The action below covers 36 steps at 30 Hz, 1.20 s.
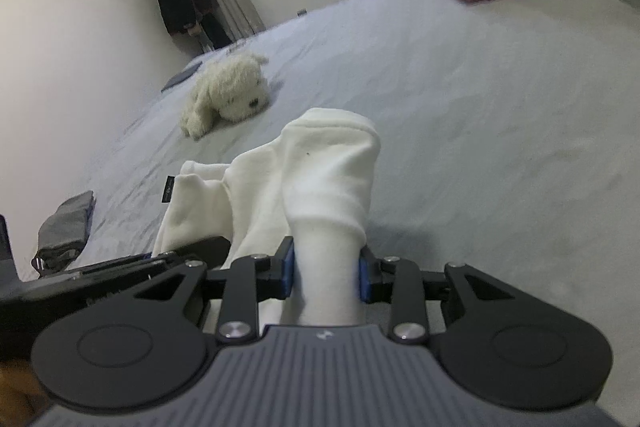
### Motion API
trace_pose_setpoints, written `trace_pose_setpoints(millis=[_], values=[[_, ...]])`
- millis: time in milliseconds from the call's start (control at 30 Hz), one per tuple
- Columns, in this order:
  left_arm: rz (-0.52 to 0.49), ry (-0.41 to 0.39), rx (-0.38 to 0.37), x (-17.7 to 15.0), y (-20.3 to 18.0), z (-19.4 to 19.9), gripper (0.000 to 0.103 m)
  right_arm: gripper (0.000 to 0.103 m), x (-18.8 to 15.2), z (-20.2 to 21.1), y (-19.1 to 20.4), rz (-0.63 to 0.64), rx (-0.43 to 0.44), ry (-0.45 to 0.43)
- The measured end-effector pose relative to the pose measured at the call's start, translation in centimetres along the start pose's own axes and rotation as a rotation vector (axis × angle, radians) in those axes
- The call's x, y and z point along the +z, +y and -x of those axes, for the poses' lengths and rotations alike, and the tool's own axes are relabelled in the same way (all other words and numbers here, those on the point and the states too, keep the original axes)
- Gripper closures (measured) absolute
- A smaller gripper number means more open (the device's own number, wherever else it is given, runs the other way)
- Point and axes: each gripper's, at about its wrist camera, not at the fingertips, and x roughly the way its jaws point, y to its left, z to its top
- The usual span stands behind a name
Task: Fold clothes
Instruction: 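Lift the folded white shirt bundle with both grippers, then carry the shirt bundle with both grippers toward the stack of folded clothes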
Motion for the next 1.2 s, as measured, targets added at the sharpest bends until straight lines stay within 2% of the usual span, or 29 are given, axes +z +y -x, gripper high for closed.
trace_pose_setpoints(millis=[267,633,1000,1133,1200], values=[[0.113,-0.045,-0.133,1.2,-4.6,0.4,0.071,0.070,1.8,5.8,-3.8,0.018,-0.011,-0.116],[0.085,-0.047,-0.313,1.1,-16.4,-1.2,0.071,0.070,2.8,15.2,-11.4,-0.006,-0.058,-0.253],[0.170,0.094,-0.521,0.2,-28.0,-3.6,0.071,0.070,3.1,24.9,-21.0,-0.166,-0.088,-0.349],[0.204,0.146,-0.552,-0.8,-29.9,-5.2,0.072,0.070,2.4,27.1,-24.4,-0.251,-0.097,-0.398],[0.220,0.172,-0.568,-1.2,-30.8,-6.0,0.072,0.070,2.2,27.5,-25.6,-0.279,-0.113,-0.391]])
